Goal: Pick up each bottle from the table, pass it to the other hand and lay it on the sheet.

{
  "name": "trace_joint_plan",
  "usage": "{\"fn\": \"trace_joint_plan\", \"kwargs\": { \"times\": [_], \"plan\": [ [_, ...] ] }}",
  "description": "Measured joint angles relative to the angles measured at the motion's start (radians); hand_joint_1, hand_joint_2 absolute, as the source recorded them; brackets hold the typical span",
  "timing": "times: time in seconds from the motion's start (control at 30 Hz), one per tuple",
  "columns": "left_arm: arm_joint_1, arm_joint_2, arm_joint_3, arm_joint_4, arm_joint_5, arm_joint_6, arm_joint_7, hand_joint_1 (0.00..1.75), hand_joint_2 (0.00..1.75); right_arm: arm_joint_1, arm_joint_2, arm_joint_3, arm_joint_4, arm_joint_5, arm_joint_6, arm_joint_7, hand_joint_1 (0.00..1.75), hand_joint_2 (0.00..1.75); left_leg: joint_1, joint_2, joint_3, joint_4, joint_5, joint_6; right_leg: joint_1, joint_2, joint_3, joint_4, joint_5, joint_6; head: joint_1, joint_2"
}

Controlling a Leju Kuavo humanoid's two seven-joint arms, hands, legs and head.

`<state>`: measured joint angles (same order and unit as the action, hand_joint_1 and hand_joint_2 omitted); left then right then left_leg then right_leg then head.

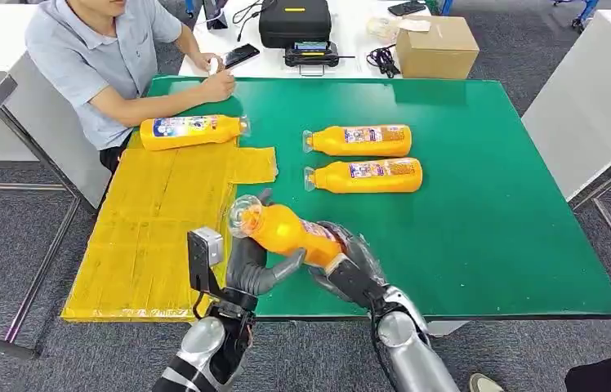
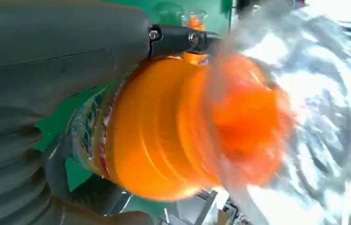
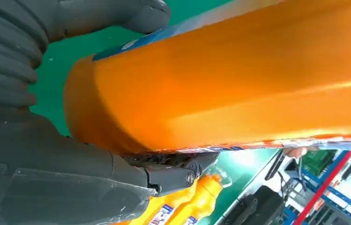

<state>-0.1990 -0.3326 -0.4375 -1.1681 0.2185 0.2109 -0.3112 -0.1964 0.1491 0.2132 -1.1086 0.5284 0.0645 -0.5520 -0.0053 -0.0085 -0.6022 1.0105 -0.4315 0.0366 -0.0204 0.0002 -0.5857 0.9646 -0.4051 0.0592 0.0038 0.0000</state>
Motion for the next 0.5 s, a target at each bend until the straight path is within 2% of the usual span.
{"fn": "trace_joint_plan", "kwargs": {
  "times": [0.5],
  "plan": [
    [-0.032,-0.003,-0.013,0.068,0.054,0.044,-0.052,1.75,1.75,-0.02,0.012,0.02,0.06,-0.024,-0.01,-0.013,1.75,1.75,0.0,0.0,-0.001,0.0,0.0,0.0,0.0,0.0,-0.001,0.0,0.0,0.0,0.0,0.0]
  ]
}}
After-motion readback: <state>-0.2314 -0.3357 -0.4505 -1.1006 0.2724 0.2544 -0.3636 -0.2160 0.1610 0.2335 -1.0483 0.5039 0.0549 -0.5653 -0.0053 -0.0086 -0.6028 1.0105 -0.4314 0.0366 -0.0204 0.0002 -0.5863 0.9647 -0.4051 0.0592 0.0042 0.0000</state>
